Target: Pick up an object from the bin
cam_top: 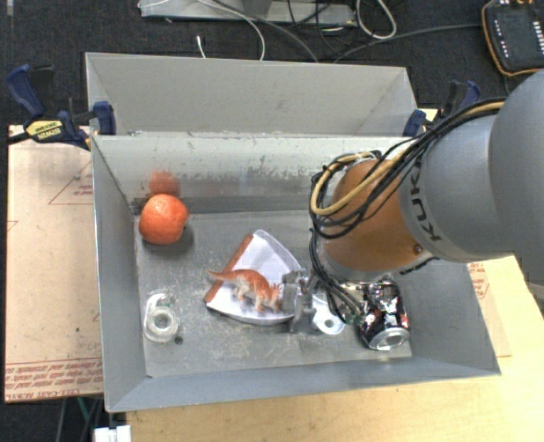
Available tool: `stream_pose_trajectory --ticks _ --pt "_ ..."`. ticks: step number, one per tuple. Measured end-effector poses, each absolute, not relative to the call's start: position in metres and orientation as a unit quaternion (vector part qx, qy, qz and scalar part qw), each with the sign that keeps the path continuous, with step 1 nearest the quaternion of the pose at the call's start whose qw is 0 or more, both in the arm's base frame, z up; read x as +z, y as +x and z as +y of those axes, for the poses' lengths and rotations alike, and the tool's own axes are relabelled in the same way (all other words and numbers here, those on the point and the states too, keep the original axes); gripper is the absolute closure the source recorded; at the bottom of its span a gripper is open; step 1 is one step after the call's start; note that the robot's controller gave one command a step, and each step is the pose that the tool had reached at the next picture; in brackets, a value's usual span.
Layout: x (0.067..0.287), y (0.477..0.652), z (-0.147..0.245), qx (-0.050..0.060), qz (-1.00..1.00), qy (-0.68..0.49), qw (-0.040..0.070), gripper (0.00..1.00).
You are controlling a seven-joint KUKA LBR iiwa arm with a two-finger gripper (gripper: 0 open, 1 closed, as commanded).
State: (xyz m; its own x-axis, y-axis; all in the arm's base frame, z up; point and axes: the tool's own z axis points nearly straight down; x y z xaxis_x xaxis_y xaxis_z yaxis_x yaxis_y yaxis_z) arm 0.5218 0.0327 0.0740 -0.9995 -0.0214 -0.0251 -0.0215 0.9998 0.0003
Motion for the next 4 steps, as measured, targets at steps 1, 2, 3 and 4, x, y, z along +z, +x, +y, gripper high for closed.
stream_pose_trajectory --ticks 1,2,3,4 --pt "0.074 0.522 0.033 0.000 1.000 -0.011 0.013 1.00" --pt "0.137 0.529 0.040 0.001 1.000 -0.018 0.013 1.00" --pt "0.137 0.529 0.040 0.000 1.000 -0.018 0.013 1.00" --pt "0.115 0.549 0.046 0.001 1.000 -0.017 0.014 1.00"
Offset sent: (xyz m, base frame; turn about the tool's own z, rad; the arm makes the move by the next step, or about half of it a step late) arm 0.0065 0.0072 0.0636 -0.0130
